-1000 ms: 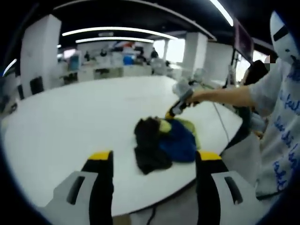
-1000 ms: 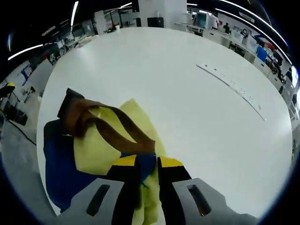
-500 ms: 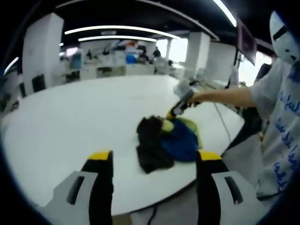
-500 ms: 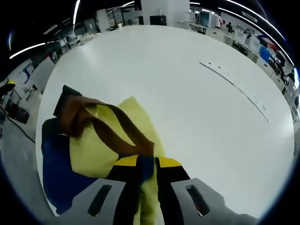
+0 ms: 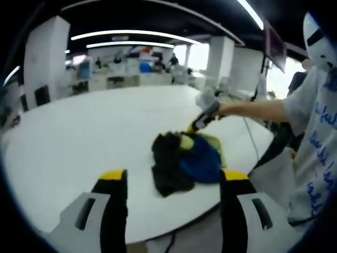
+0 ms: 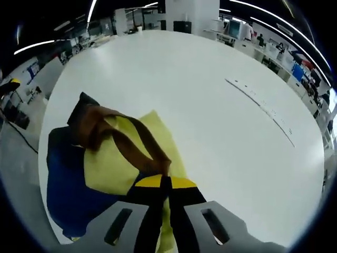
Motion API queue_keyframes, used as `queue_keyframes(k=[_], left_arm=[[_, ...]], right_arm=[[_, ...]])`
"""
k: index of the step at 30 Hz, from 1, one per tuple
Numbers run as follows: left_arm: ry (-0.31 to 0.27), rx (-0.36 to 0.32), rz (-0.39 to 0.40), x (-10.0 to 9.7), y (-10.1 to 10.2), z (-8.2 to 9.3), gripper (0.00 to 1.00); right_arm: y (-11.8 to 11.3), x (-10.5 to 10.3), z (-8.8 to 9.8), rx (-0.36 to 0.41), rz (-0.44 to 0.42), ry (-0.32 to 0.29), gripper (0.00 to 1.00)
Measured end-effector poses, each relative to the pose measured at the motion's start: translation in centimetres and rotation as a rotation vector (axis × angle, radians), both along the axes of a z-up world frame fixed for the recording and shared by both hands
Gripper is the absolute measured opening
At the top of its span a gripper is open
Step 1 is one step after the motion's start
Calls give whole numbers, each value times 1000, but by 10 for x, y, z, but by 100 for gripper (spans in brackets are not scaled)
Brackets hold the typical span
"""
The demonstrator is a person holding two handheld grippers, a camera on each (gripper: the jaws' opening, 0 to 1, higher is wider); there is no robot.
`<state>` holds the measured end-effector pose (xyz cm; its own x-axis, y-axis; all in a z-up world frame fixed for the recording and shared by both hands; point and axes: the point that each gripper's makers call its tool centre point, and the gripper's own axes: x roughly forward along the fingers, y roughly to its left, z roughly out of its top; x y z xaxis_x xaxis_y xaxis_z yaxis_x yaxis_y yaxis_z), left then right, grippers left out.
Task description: Fold the garment on the visible template until the final outline fits inside the template.
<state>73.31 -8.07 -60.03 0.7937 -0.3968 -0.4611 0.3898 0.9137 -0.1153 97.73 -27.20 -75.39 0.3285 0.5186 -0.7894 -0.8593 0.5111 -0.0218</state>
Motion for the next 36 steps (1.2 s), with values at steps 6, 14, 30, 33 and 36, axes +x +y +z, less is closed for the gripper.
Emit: queue_keyframes(k=[6,14,30,33,36], left_arm=[[-12,6,-5,1,-2,2,66],[-48,30,-4,13,-6,5,66],[-68,31,-38,30,-38,-11,59],[-88,37,-31,37,-40,-10,56],[-112,70,-38,45,-45,-10,52]], right_arm=[[2,-7,29,43,24,-90,3],[6,-22,73,94,48,-210,3],[12,-49,152,233,33,-348,3],[14,-56,170,251,42,-388,3],[16,-62,186,271,48,-423,3]])
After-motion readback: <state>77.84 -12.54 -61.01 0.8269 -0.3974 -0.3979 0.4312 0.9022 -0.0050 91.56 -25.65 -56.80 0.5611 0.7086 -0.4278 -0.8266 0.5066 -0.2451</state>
